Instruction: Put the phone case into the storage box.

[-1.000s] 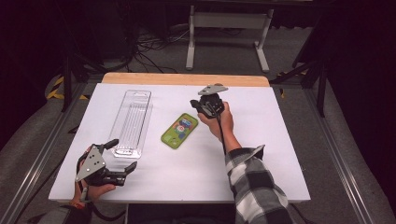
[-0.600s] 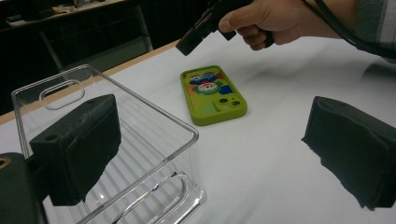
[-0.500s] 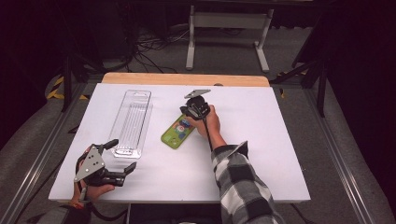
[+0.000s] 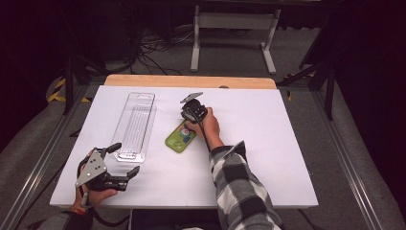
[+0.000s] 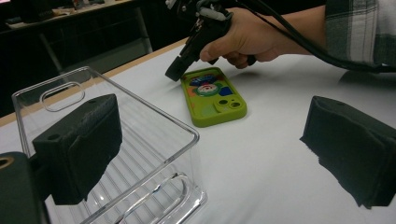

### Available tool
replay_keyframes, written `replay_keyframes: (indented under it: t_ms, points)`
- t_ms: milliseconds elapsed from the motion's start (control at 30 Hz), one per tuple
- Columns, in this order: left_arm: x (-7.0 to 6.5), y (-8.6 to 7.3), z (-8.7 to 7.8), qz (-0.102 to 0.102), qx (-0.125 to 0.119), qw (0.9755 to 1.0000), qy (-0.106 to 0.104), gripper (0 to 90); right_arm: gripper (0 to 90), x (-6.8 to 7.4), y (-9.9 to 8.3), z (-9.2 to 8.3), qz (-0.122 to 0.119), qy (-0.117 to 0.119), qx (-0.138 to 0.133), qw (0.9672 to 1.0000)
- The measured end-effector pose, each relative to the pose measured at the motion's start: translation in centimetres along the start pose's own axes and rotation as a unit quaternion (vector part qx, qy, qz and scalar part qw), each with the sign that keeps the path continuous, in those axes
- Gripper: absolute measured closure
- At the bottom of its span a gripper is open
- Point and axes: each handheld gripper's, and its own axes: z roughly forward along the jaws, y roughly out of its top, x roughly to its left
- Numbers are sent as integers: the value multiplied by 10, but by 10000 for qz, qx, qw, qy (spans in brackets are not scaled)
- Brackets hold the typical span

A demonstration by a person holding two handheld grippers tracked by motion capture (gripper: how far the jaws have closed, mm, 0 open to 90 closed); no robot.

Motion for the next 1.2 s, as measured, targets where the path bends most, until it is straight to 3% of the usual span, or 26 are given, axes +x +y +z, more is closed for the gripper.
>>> replay_keyframes:
  t_ms: [367, 500, 800, 1200]
  points:
    - [-1, -1, -1, 9, 25, 10000, 19, 53, 900, -2, -4, 0, -42, -74, 184, 9998]
    - [-1, 0, -5, 51, 14, 10000, 77, 51, 900, -7, -14, -10, 152, -50, 161, 9997]
    - [-2, -2, -7, 75, 131, 9995, 279, 49, 900, -14, -37, -33, 326, -120, 240, 9991]
    - [-2, -2, -7, 58, 199, 9992, 338, 48, 900, -10, -57, -56, 143, -49, 395, 9991]
